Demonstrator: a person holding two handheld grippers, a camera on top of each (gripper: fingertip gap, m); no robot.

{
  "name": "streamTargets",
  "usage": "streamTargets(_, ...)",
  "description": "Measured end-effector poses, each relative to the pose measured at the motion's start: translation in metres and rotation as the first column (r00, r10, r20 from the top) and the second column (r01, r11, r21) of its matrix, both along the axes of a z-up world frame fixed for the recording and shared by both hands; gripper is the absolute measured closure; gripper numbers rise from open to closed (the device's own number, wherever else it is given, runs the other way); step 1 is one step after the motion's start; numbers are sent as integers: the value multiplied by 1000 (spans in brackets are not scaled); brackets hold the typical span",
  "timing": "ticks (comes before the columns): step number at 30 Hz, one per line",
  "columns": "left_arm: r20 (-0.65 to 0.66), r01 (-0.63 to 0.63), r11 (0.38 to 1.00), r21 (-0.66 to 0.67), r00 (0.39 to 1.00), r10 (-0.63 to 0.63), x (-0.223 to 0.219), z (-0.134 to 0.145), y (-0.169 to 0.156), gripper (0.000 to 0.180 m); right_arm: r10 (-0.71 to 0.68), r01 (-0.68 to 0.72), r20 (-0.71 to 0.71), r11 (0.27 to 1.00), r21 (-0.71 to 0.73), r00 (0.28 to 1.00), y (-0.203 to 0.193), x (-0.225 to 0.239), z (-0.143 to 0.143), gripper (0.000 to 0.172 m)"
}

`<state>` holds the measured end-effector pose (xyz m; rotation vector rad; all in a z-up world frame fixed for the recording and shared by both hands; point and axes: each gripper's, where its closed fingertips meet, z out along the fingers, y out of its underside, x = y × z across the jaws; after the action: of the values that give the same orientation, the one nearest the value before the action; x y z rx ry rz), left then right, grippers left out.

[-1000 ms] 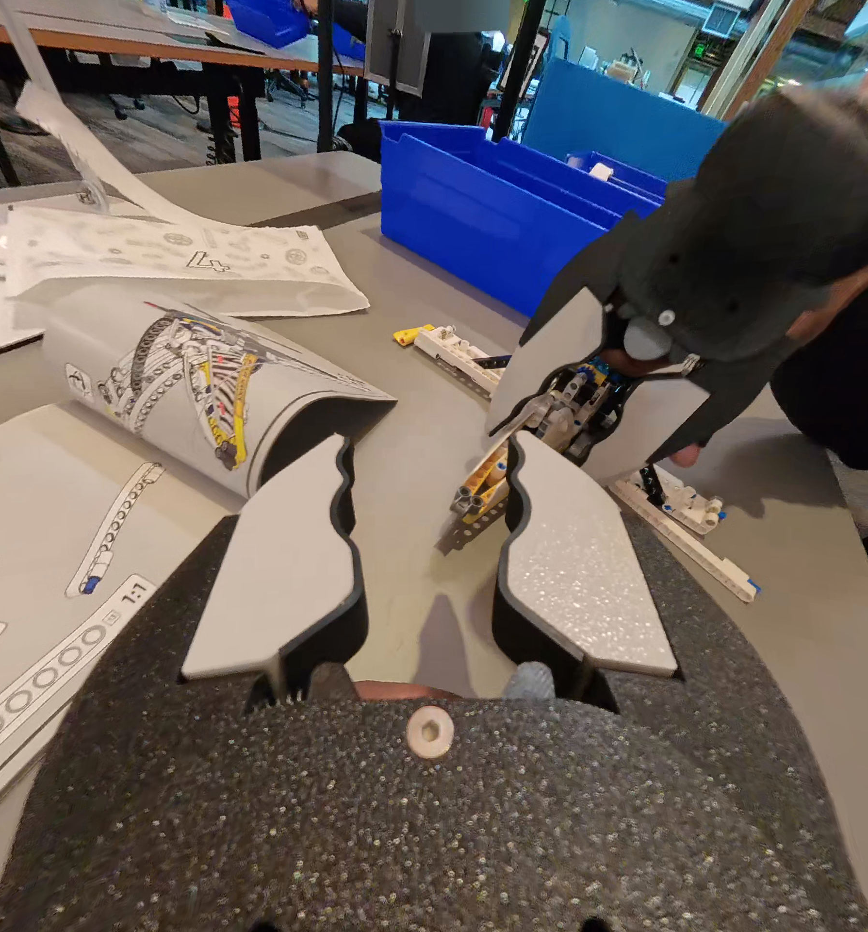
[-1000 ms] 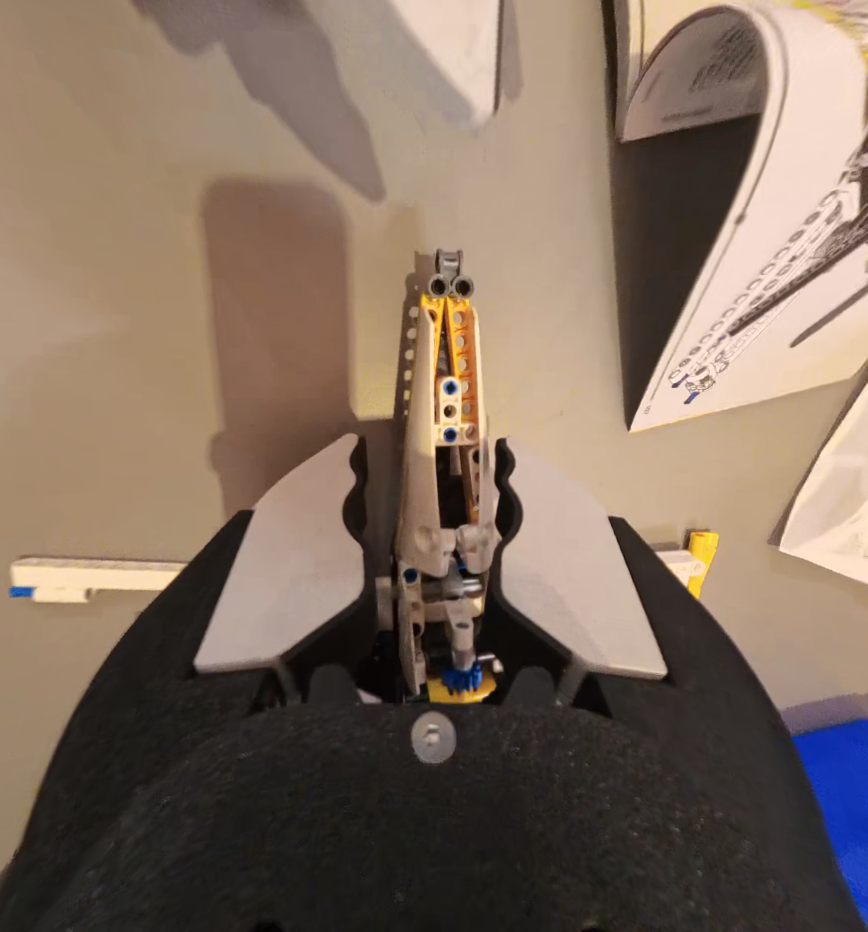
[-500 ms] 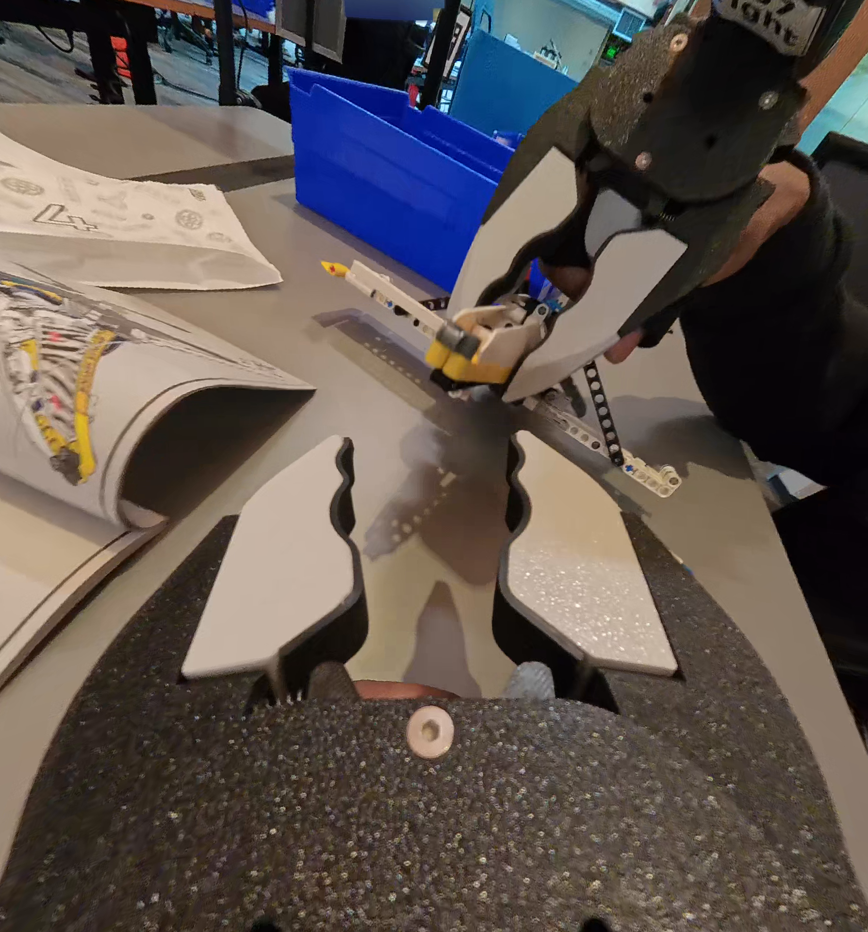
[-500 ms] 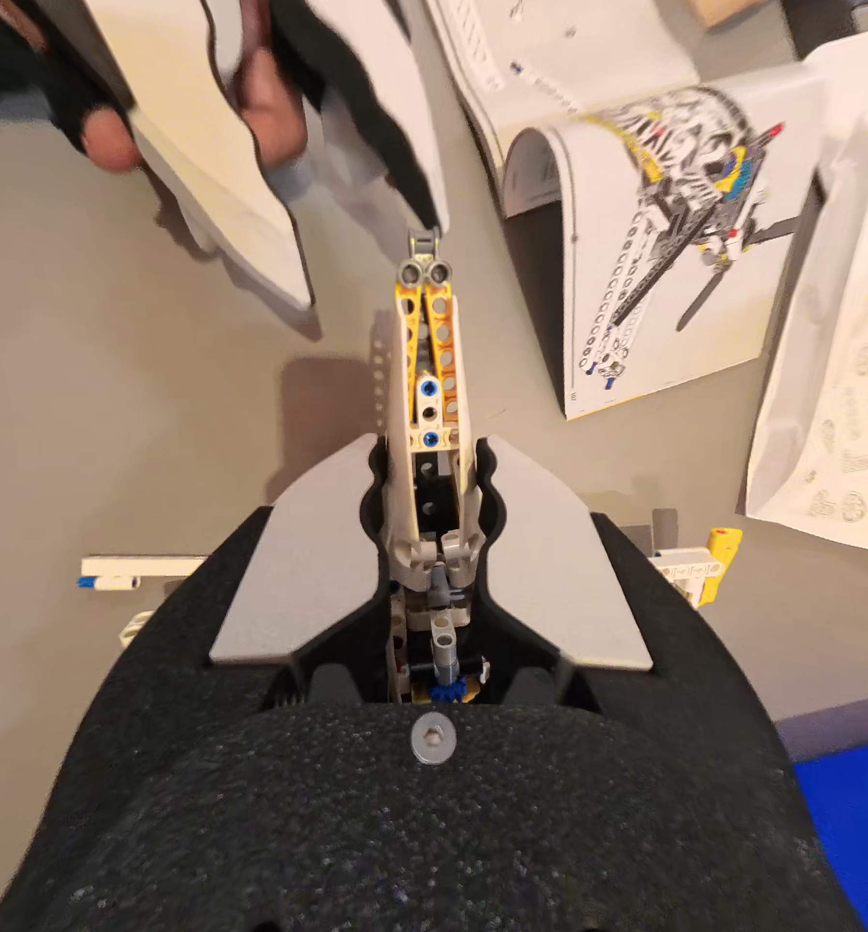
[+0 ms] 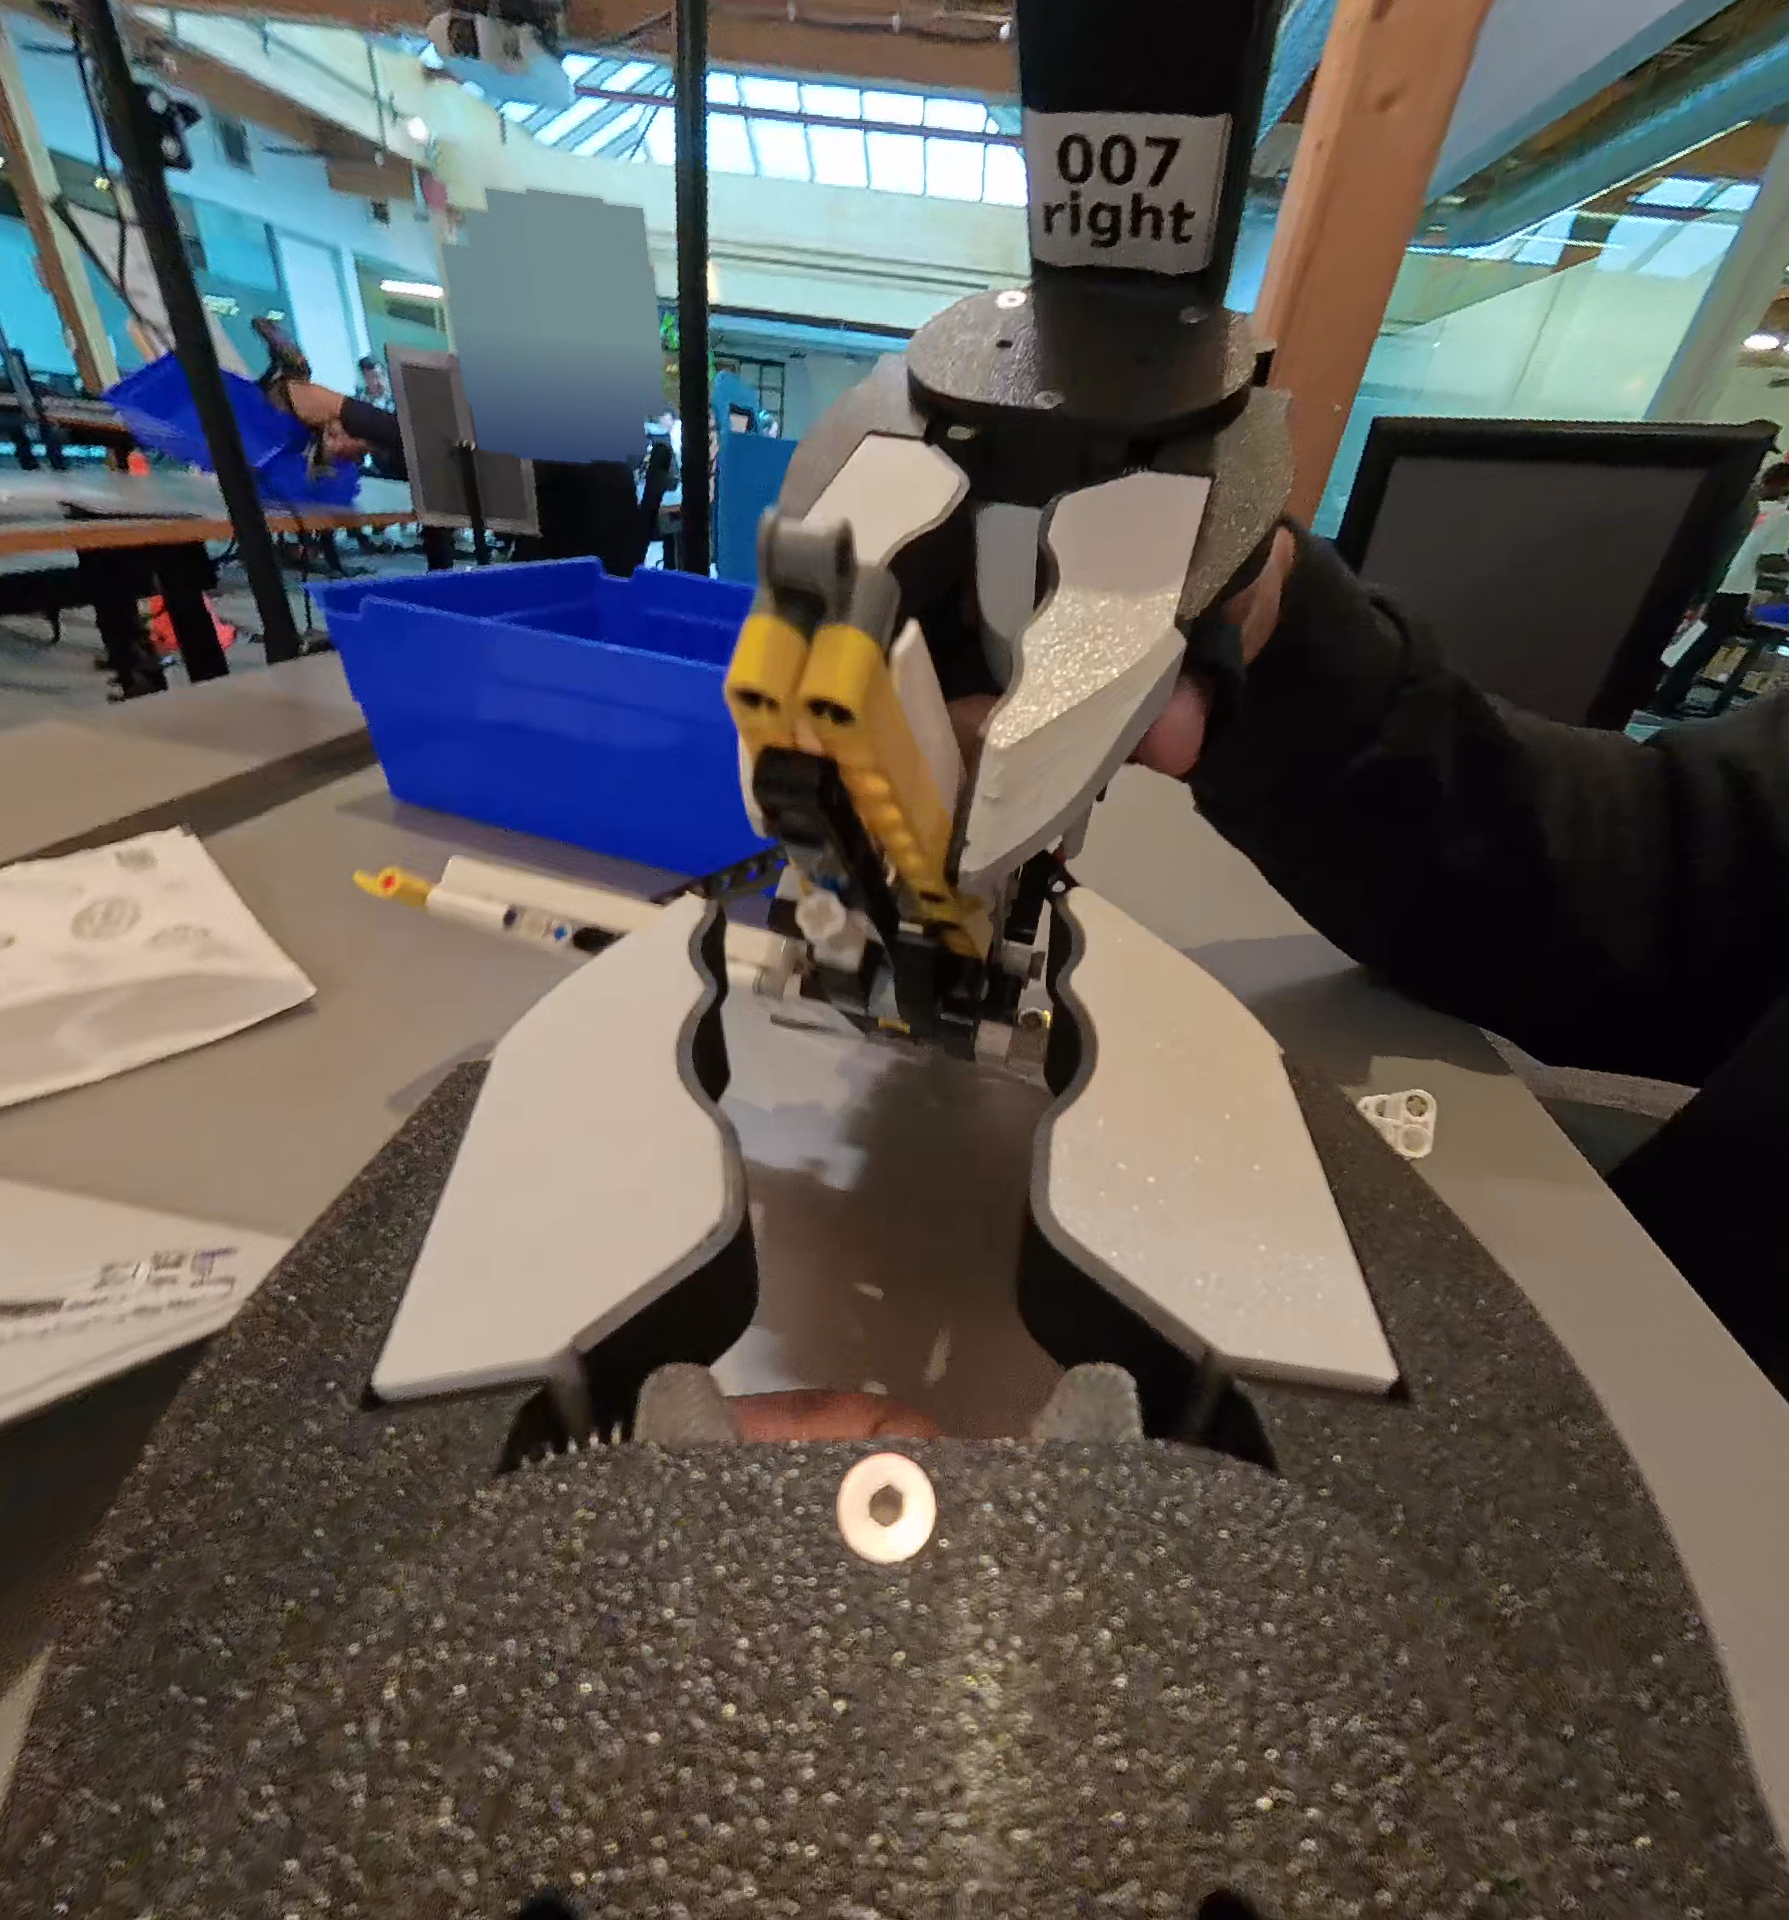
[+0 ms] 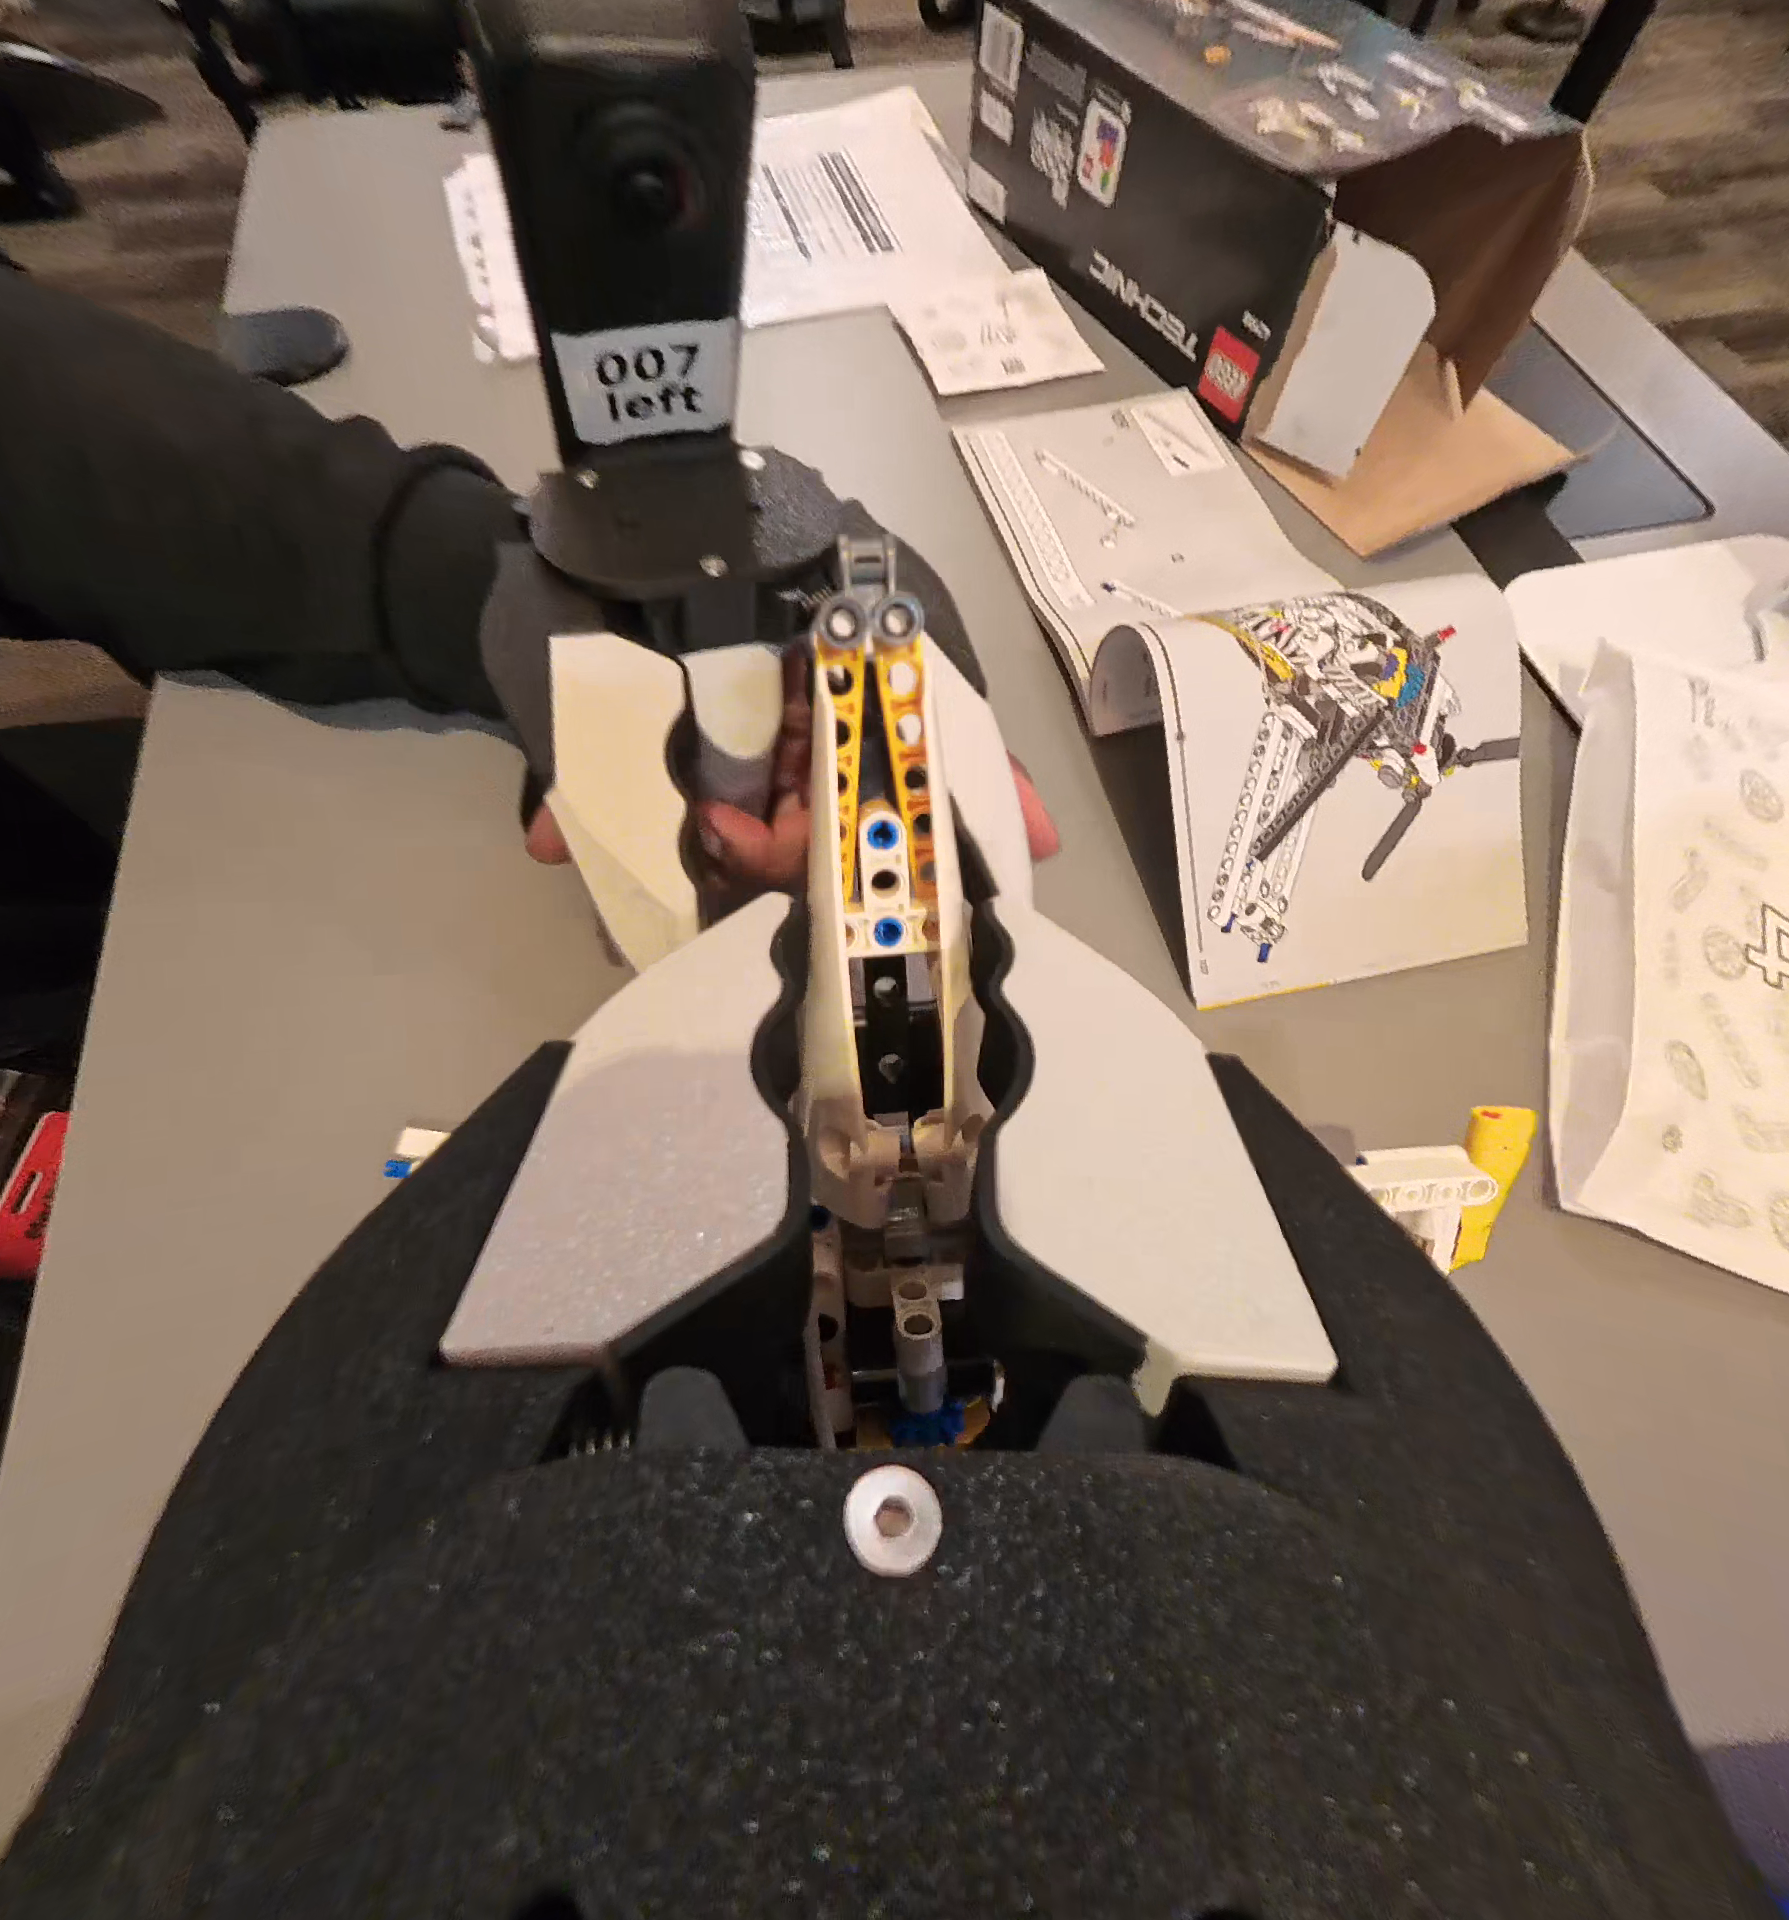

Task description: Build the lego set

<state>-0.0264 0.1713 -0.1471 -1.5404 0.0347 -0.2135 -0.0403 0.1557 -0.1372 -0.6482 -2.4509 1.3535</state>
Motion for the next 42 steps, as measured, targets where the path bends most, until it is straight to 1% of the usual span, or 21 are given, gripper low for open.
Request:
streamTargets(3, -13, 55, 998, 34, 998, -54, 8, 4, 6, 121, 43, -44, -22, 998, -43, 999, -5, 5, 8, 147)
streamTargets(4, -16, 63, 997, 41, 998, -62, 10, 5, 8, 121, 53, -54, -27, 997, -62, 998, -6, 7, 11, 152)
streamTargets(5, -23, 55, 998, 29, 998, -54, 9, 3, 10, 122, 58, -60, -27, 995, -83, 998, -7, 7, 14, 172)
streamTargets(6, -38, 34, 999, -2, 999, -34, 7, -3, 13, 125, 58, -60, -27, 993, -106, 998, -7, 7, 17, 172)
streamTargets(7, -44, 18, 1000, -26, 999, -19, 5, -7, 15, 134, 54, -56, -22, 991, -125, 998, -6, 6, 17, 172)
streamTargets(8, -39, 47, 998, -39, 998, -48, 8, -9, 16, 144, 45, -46, -14, 991, -129, 999, -5, 5, 16, 171)
streamTargets(9, -27, 68, 997, -38, 997, -69, 12, -8, 16, 148, 32, -33, -10, 992, -121, 999, -2, 4, 13, 170)
streamTargets(12, -21, 53, 998, -37, 998, -54, 11, -8, 18, 148, -25, 24, -14, 997, -67, 1000, 7, 3, 8, 165)
streamTargets(15, 17, 5, 999, -51, 1000, -4, 6, -7, 20, 148, -140, 142, -63, 990, 24, 988, 22, 7, 10, 156)
streamTargets(18, 1, -57, 996, -66, 998, 57, 4, -3, 22, 149, -283, 306, -165, 943, 132, 945, 41, 17, 9, 151)
streamTargets(22, -24, -125, 990, -71, 992, 123, 6, 5, 26, 149, -376, 442, -274, 862, 248, 885, 50, 42, -4, 147)
streamTargets(27, -30, -203, 976, -74, 979, 201, 7, 17, 29, 149, -430, 523, -343, 814, 252, 835, 48, 75, -5, 146)
streamTargets(30, -82, -243, 968, -67, 968, 237, 9, 18, 29, 149, -442, 532, -349, 816, 226, 827, 29, 98, -7, 146)
streamTargets(32, -101, -254, 966, -55, 964, 248, 12, 17, 29, 149, -439, 509, -308, 836, 204, 844, 6, 113, -20, 145)
streamTargets(34, -95, -265, 963, -47, 961, 260, 12, 15, 28, 149, -450, 492, -225, 851, 186, 864, -16, 121, -44, 146)
streamTargets(36, -93, -273, 961, -42, 959, 268, 13, 12, 27, 149, -482, 497, -125, 843, 204, 867, -27, 122, -75, 145)
streamTargets(38, -100, -280, 959, -43, 956, 274, 14, 9, 26, 149, -507, 507, -61, 833, 220, 860, -33, 118, -96, 141)
streamTargets(42, -143, -294, 955, -44, 948, 285, 16, 0, 22, 149, -517, 505, -6, 834, 220, 856, -42, 114, -111, 137)
